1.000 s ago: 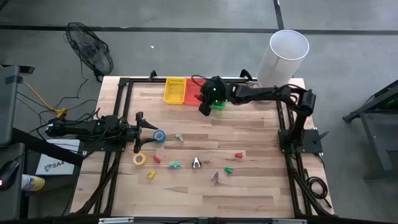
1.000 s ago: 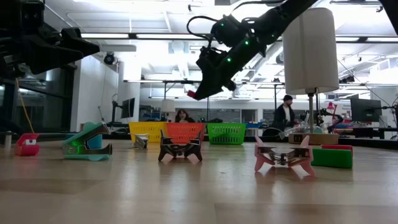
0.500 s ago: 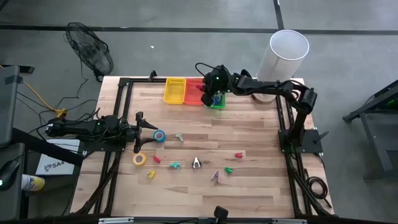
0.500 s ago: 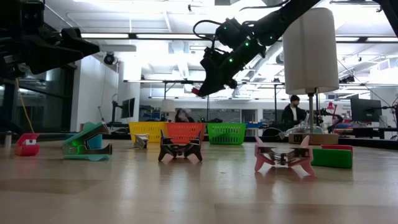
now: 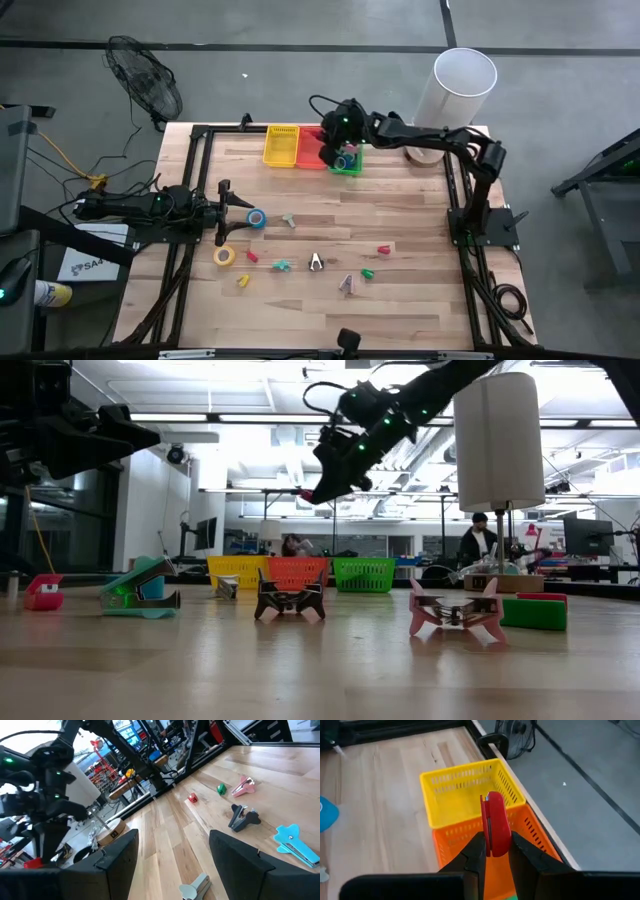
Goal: Pick and place Stapler, Stapler remover, tape
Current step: Put the top red stapler into the orange basket, then put the right red stapler into the orange basket
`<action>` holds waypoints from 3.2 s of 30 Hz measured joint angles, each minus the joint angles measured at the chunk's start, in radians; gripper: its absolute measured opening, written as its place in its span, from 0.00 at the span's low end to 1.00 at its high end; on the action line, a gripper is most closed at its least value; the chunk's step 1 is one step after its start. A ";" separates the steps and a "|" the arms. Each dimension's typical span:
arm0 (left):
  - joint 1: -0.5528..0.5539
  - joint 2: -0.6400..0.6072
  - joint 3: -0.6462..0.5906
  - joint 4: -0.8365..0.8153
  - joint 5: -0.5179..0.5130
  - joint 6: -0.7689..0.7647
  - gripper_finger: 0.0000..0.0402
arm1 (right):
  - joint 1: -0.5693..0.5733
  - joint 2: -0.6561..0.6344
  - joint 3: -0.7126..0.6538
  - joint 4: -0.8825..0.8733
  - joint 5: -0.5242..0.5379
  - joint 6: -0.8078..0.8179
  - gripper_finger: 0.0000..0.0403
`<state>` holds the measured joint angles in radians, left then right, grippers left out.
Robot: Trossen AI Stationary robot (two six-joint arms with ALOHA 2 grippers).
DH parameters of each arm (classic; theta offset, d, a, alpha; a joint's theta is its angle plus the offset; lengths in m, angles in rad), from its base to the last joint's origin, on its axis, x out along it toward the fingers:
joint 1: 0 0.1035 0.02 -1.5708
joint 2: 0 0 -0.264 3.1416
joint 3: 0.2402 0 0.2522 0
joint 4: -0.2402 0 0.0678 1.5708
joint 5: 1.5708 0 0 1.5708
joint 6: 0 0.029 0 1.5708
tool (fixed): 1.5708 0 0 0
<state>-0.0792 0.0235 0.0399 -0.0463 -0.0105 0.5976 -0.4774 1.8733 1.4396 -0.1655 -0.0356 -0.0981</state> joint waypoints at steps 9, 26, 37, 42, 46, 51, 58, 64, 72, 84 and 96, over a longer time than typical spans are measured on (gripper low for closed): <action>0.000 0.000 0.000 0.000 0.000 0.000 0.59 | 0.000 0.160 0.258 -0.211 0.002 -0.016 0.14; 0.000 0.000 0.000 0.000 0.000 0.000 0.59 | 0.000 0.339 0.297 -0.319 -0.024 -0.035 0.14; 0.000 0.000 0.000 0.000 0.000 0.000 0.59 | 0.000 0.355 0.297 -0.358 -0.022 -0.030 0.15; 0.000 0.000 0.000 0.000 0.000 0.000 0.59 | 0.000 0.354 0.297 -0.357 -0.008 -0.013 0.21; 0.000 0.000 0.000 0.000 0.000 0.000 0.59 | -0.001 0.354 0.297 -0.357 0.000 -0.009 0.27; 0.000 0.000 0.000 0.000 0.000 0.000 0.59 | 0.000 0.354 0.296 -0.358 0.000 0.000 0.32; 0.000 0.000 0.000 0.000 0.000 0.000 0.59 | 0.000 0.349 0.296 -0.366 -0.001 0.020 0.38; 0.000 0.000 0.000 0.000 0.000 0.000 0.59 | 0.002 0.301 0.297 -0.401 -0.001 0.023 0.40; 0.000 0.000 0.000 0.000 0.000 0.000 0.59 | 0.019 0.196 0.297 -0.633 0.001 0.017 0.40; 0.000 0.000 0.000 0.000 0.000 0.000 0.59 | 0.142 0.091 0.297 -0.944 0.001 0.099 0.40; 0.000 0.000 0.000 0.000 0.000 0.000 0.59 | 0.309 0.093 0.134 -0.989 -0.001 0.149 0.40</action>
<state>-0.0789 0.0235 0.0399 -0.0463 -0.0105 0.5976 -0.1684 1.9667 1.5738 -1.1543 -0.0364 0.0508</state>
